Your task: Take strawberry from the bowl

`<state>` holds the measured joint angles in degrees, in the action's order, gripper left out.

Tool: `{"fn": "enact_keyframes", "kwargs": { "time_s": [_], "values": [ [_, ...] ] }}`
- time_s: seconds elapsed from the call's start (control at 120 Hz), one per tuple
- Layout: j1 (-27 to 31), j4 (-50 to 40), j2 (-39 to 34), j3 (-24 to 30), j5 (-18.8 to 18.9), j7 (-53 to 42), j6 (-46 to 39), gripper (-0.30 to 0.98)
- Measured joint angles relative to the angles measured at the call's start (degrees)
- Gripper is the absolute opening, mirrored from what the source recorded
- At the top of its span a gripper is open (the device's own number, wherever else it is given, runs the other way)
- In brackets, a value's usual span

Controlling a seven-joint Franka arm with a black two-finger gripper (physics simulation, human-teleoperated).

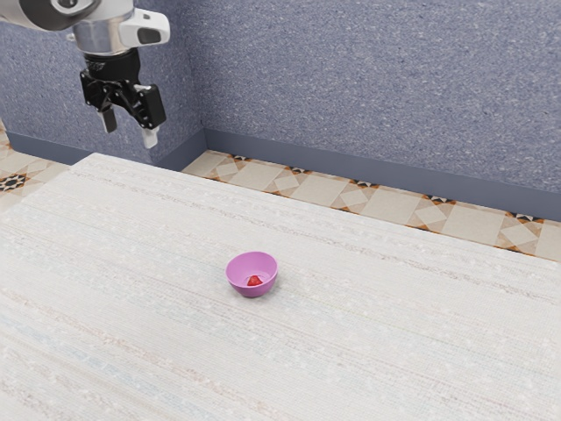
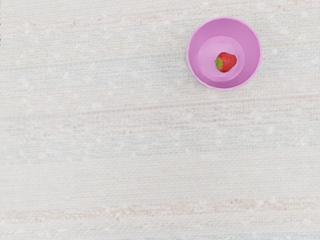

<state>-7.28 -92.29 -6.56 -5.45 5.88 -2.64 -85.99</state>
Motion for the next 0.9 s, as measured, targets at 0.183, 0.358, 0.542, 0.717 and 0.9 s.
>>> {"fn": "enact_keyframes", "kwargs": {
  "time_s": [0.183,0.358,0.542,0.717,0.9],
  "values": [
    [-0.1,0.0,-1.0,0.1,0.4,1.0,-0.1,0.69],
    [-4.2,-2.4,2.1,0.3,2.0,2.0,-0.3,0.69],
    [-7.9,-17.9,3.0,2.5,2.3,3.6,-9.6,0.69],
    [-9.6,-19.8,9.1,3.8,2.5,2.7,-18.1,0.69],
    [-6.2,-14.1,17.6,4.0,2.3,-2.3,-24.2,0.69]
  ]
}}
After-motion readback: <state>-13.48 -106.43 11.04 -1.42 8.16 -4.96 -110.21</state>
